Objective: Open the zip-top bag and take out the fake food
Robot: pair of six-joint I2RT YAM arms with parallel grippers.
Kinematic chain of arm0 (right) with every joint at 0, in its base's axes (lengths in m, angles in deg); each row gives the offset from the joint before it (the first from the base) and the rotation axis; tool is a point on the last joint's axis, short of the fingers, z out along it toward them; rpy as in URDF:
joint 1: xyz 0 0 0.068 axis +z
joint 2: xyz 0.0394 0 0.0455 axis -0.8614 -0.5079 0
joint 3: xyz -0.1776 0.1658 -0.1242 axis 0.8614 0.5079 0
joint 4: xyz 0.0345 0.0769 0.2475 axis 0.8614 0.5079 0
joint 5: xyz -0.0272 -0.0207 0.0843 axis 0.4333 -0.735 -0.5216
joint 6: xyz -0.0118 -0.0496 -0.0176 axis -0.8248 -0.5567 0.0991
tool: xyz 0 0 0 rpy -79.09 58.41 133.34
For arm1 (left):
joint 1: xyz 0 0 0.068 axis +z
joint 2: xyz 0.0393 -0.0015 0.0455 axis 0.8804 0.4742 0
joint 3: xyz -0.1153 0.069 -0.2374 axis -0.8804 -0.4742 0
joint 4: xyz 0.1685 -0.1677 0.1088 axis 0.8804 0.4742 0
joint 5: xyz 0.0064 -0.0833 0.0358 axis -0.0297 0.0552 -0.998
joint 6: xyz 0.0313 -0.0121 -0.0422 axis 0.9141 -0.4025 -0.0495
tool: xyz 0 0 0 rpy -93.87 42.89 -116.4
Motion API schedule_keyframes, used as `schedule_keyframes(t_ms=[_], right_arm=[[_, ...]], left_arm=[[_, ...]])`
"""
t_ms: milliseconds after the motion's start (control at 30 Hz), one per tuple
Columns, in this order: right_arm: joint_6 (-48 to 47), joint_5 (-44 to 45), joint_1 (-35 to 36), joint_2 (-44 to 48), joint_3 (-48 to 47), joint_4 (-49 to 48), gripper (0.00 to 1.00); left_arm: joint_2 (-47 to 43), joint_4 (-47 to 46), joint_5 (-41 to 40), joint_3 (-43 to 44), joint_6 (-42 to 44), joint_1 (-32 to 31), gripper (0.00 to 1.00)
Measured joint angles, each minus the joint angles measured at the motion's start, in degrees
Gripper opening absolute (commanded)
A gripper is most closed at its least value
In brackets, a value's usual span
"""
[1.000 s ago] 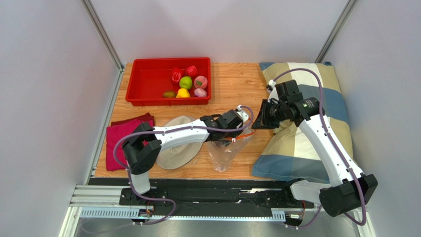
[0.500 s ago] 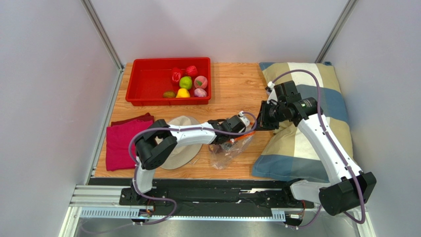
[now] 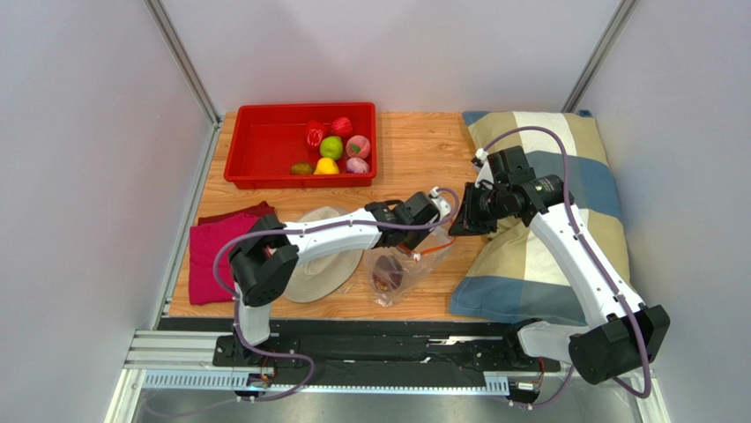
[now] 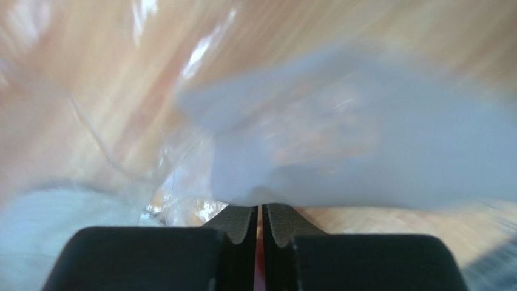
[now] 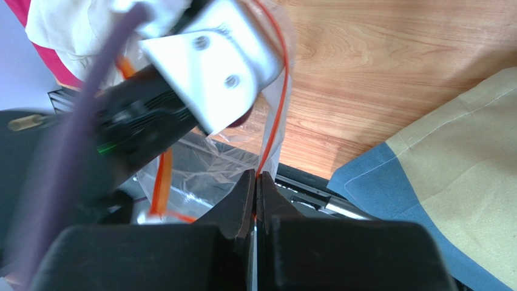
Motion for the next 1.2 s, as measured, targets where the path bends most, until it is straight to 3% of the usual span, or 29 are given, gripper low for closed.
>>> schedule_keyframes(t_ms=[67, 167, 333, 667, 967, 1200], right_arm=[[-0.13, 0.04, 0.00, -0.07, 0.00, -0.02, 0.00], [-0.52, 0.17, 0.02, -0.11, 0.00, -0.02, 0.00], [-1.01, 0.31, 0.02, -0.13, 0.00, 0.00, 0.00], [-1.97, 2.40, 0.13, -1.42, -0.44, 0.79, 0.00], [-3.74, 10.45, 0.87, -1.77, -10.64, 1.60, 0.00], [-3.45, 10.34, 2.64, -0.46, -7.96, -0.11, 0.00]], left_arm=[[-0.96, 1.97, 1.66, 3.21, 0.50, 0.02, 0.39], [-1.64, 5.29, 4.74, 9.27, 0.11, 0.02, 0.45], [-1.75, 12.74, 9.60, 12.59, -0.72, 0.02, 0.63], [-1.73, 24.59, 12.87, 11.43, -1.36, 0.02, 0.59], [-1.84, 19.19, 13.77, 15.04, -2.71, 0.02, 0.59], [-1.60, 14.29, 16.26, 22.40, -4.63, 1.64, 0.47]])
